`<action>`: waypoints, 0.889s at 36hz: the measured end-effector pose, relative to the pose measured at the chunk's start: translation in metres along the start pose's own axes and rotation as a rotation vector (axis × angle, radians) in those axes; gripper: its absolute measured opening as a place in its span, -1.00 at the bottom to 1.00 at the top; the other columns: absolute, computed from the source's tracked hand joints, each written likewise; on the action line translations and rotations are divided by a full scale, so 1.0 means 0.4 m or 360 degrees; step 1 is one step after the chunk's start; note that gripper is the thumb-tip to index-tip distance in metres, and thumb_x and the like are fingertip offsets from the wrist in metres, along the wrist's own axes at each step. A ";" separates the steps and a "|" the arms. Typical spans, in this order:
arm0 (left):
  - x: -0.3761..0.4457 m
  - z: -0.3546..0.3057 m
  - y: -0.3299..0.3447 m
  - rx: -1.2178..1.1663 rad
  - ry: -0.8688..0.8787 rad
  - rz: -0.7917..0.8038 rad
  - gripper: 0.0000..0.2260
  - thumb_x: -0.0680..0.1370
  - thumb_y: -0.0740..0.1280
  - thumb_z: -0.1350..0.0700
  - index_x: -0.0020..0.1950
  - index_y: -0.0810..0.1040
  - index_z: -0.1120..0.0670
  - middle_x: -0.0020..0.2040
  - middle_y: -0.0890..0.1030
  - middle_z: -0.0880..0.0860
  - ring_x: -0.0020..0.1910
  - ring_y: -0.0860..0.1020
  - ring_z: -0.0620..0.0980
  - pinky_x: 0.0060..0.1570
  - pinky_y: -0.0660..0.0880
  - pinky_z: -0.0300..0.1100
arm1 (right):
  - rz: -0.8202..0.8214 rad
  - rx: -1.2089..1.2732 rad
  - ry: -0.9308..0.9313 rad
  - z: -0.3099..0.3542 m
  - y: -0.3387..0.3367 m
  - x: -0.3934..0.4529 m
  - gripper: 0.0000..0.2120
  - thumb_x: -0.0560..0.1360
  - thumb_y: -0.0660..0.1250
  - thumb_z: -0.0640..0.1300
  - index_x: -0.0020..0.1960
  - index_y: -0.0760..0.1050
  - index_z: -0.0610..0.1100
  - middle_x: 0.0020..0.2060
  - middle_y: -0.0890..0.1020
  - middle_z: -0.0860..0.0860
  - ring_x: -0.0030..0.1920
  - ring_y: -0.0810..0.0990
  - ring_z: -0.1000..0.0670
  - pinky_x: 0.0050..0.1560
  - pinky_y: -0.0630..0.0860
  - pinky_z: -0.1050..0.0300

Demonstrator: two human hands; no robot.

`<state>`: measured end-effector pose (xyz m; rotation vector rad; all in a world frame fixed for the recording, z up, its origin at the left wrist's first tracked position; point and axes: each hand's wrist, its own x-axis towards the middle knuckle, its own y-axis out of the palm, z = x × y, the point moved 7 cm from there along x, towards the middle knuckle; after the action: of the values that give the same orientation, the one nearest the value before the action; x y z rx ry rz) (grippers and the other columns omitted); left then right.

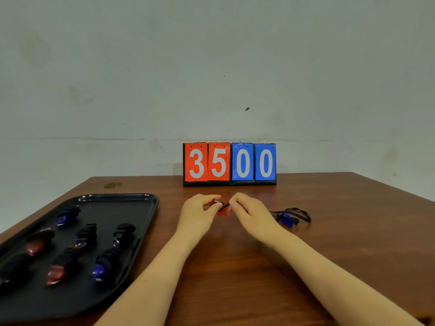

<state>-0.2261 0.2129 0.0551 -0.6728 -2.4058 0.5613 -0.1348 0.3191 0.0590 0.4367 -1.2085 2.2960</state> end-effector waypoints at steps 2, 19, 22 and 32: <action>-0.003 -0.006 0.004 -0.0033 0.0002 0.0044 -0.73 0.58 0.33 0.08 0.28 0.57 -0.01 0.23 0.58 -0.02 0.10 0.47 -0.18 0.08 0.35 -0.37 | -0.0070 0.0091 0.0071 -0.009 -0.023 0.003 -0.82 0.63 0.16 -0.07 -0.13 0.46 0.05 -0.27 0.55 0.11 -0.25 0.50 0.21 -0.19 0.42 0.31; -0.031 -0.041 0.035 -0.1466 -0.0338 0.0259 -0.82 0.56 0.33 0.19 0.13 0.63 0.07 0.01 0.71 0.01 0.06 0.65 -0.07 0.02 0.55 -0.24 | -0.0091 0.0742 0.0393 -0.052 -0.035 0.019 -0.73 0.62 0.19 -0.02 -0.19 0.50 -0.10 -0.50 0.39 0.08 -0.55 0.31 0.17 -0.49 0.27 0.31; -0.025 -0.033 0.035 -0.1745 -0.0421 0.0199 -0.81 0.57 0.31 0.23 0.15 0.62 0.15 0.03 0.70 0.09 0.09 0.64 0.01 0.08 0.54 -0.17 | -0.0011 0.0829 0.0416 -0.053 -0.009 0.018 -0.72 0.62 0.19 0.00 -0.20 0.52 -0.07 -0.52 0.35 0.07 -0.55 0.26 0.14 -0.52 0.22 0.28; -0.008 0.029 -0.002 -0.1738 -0.0556 -0.0227 -0.85 0.55 0.34 0.21 0.10 0.61 0.08 0.09 0.66 0.09 0.12 0.60 0.00 0.19 0.50 -0.11 | 0.0242 0.0086 -0.0024 0.017 0.043 -0.011 -0.77 0.62 0.18 0.01 -0.11 0.57 0.02 -0.19 0.61 0.15 -0.11 0.54 0.23 -0.02 0.42 0.35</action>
<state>-0.2313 0.2078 0.0454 -0.8410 -2.9579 -0.8500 -0.1406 0.3041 0.0492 0.3940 -1.2272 2.4632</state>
